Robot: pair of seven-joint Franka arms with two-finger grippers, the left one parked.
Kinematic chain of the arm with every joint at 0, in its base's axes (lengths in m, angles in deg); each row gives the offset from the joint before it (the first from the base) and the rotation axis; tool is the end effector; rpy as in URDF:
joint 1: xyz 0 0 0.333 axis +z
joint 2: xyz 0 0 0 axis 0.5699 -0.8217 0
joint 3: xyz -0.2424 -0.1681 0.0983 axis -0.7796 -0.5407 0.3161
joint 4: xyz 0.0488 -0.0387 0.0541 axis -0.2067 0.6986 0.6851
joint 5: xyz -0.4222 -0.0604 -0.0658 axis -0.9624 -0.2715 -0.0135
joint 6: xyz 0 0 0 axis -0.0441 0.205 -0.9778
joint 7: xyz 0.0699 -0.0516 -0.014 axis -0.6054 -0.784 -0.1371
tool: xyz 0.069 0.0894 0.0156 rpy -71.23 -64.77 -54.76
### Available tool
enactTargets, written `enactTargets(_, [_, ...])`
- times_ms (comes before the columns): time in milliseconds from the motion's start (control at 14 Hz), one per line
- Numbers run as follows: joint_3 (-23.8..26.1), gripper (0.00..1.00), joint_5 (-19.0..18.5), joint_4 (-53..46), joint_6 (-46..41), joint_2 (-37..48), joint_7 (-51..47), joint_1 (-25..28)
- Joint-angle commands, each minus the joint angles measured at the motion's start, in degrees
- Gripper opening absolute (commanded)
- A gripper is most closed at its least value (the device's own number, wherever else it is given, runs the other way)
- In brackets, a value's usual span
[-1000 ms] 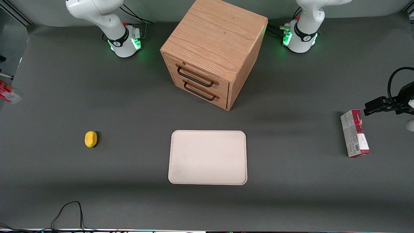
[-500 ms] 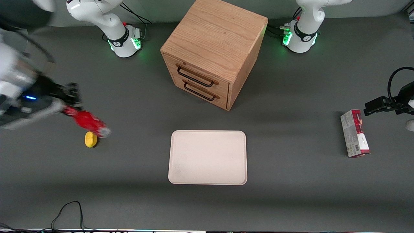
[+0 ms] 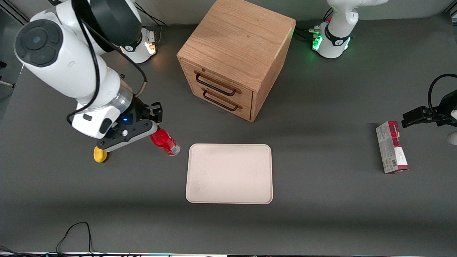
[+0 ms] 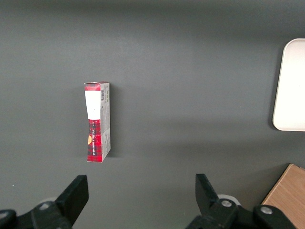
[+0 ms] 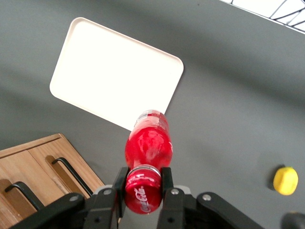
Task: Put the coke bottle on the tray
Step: 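Carry the bottle with the right gripper toward the cream tray, then lower the bottle upright onto the tray's edge and open the right gripper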
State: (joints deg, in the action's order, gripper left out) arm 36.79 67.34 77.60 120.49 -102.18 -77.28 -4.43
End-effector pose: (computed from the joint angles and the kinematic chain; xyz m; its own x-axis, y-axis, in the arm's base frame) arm 0.6570 0.3112 0.5956 0.9314 0.3621 0.0371 0.3638 -0.9292 -0.0645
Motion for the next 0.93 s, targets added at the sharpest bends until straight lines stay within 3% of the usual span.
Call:
enactTargets(0, [0.3,0.09,-1.5,-2.6,2.5,-4.6,-0.6,0.8])
enactTargets(571, [0.2,0.08,-2.1,-2.0,15.2,-19.9,0.0,0.8])
enactTargets(857, [0.2,0.09,-2.6,-2.0,18.9,-23.1,-0.2,0.9])
